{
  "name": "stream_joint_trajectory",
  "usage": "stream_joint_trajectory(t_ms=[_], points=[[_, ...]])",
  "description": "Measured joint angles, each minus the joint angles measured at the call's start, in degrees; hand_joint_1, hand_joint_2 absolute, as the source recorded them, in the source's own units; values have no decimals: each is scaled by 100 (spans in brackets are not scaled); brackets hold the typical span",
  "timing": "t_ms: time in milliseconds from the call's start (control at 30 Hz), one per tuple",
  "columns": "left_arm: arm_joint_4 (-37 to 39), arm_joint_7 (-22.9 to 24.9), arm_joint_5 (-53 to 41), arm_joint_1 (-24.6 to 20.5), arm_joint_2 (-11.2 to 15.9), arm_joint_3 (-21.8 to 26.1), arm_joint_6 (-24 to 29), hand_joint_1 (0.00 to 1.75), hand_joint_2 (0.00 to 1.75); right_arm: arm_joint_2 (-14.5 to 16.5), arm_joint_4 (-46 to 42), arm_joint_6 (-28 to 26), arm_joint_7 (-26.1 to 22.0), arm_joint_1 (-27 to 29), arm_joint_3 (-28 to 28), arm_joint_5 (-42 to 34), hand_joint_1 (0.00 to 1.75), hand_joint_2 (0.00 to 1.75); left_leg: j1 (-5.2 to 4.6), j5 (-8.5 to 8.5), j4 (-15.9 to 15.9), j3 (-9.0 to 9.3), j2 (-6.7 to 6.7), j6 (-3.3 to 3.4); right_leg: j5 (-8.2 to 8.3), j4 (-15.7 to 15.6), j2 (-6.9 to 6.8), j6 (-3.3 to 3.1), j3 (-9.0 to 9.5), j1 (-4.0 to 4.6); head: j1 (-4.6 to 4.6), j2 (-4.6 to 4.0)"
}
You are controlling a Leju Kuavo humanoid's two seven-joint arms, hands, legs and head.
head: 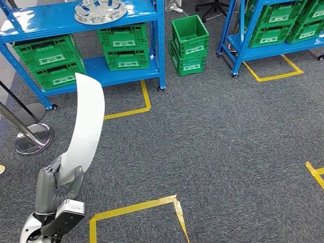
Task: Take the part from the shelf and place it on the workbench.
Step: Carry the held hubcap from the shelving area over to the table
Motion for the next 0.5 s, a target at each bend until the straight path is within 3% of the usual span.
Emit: stream_joint_trajectory(t_ms=[367,500], points=[[-11,-37,-4,42,8,2,0,175,175,0,-4,31,-38,-7,-71,85,0,0,-13,5,36,-26,0,8,29,-3,0,29,-8,-18,0,0],[-45,-59,-45,61,11,16,2,175,175,15,-4,31,-55,-25,-91,156,0,0,-26,46,-58,2,4,153,69,-77,-6,131,5,-52,-4,0]])
